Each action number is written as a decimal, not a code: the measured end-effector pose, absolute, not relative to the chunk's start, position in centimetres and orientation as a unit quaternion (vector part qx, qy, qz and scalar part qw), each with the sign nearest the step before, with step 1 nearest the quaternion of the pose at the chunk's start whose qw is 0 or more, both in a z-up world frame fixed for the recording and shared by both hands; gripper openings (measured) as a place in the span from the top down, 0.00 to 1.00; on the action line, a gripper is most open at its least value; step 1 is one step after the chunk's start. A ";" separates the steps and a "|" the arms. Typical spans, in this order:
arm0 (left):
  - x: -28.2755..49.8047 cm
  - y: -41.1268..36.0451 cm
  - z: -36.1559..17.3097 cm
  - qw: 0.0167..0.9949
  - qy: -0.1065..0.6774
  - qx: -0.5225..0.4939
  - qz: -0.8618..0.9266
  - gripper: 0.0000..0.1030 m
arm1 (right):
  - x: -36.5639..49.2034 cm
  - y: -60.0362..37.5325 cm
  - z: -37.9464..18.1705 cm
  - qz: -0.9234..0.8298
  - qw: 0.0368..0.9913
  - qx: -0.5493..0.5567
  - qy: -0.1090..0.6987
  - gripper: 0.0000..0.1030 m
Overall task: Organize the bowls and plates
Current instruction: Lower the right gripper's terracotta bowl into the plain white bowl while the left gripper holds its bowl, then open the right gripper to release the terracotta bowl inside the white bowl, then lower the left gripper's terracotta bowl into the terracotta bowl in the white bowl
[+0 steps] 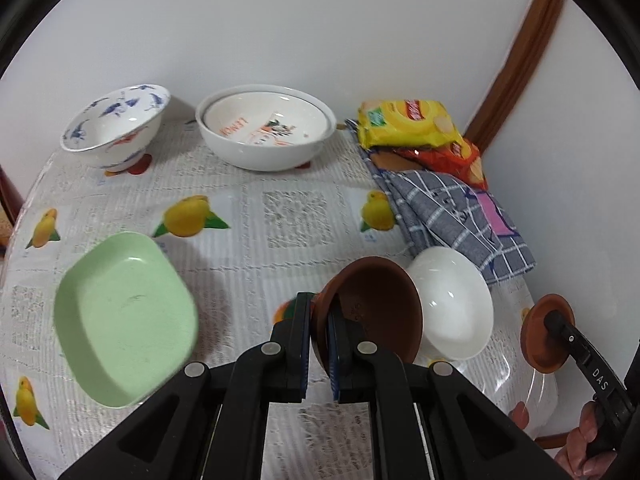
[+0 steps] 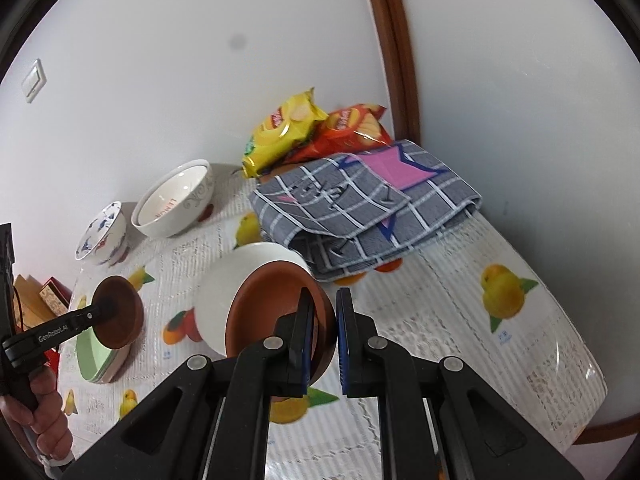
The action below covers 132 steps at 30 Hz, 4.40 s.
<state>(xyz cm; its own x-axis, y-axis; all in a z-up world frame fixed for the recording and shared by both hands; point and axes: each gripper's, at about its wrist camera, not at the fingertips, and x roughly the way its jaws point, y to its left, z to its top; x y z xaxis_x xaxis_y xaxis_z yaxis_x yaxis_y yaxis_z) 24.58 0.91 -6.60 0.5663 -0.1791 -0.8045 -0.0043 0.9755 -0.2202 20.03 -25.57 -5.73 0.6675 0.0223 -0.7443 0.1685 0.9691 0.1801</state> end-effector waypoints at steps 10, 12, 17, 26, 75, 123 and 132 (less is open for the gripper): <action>24.9 5.5 -7.4 0.878 0.463 -0.120 -0.011 0.92 | 23.3 -22.3 -7.2 -0.020 0.903 0.097 0.418 0.90; 25.1 6.1 -7.8 0.876 0.466 -0.122 -0.005 0.92 | 24.0 -21.8 -7.9 -0.022 0.902 0.083 0.423 0.90; 25.9 6.9 -8.9 0.872 0.472 -0.126 -0.003 0.92 | 25.7 -20.8 -9.6 -0.019 0.895 0.075 0.440 0.90; 26.9 8.0 -9.9 0.868 0.475 -0.146 -0.003 0.92 | 27.7 -19.9 -12.2 -0.024 0.884 0.060 0.463 0.90; 27.4 7.3 -9.1 0.865 0.471 -0.166 -0.043 0.92 | 31.2 -16.8 -15.5 -0.047 0.840 -0.089 0.533 0.77; 26.3 -7.2 -8.0 0.857 0.485 -0.122 -0.123 0.92 | 19.4 -31.2 -8.1 -0.079 0.879 0.055 0.466 0.61; 28.8 -9.2 -10.5 0.843 0.508 -0.133 -0.121 0.92 | 19.3 -33.1 -8.6 -0.071 0.876 0.090 0.469 0.61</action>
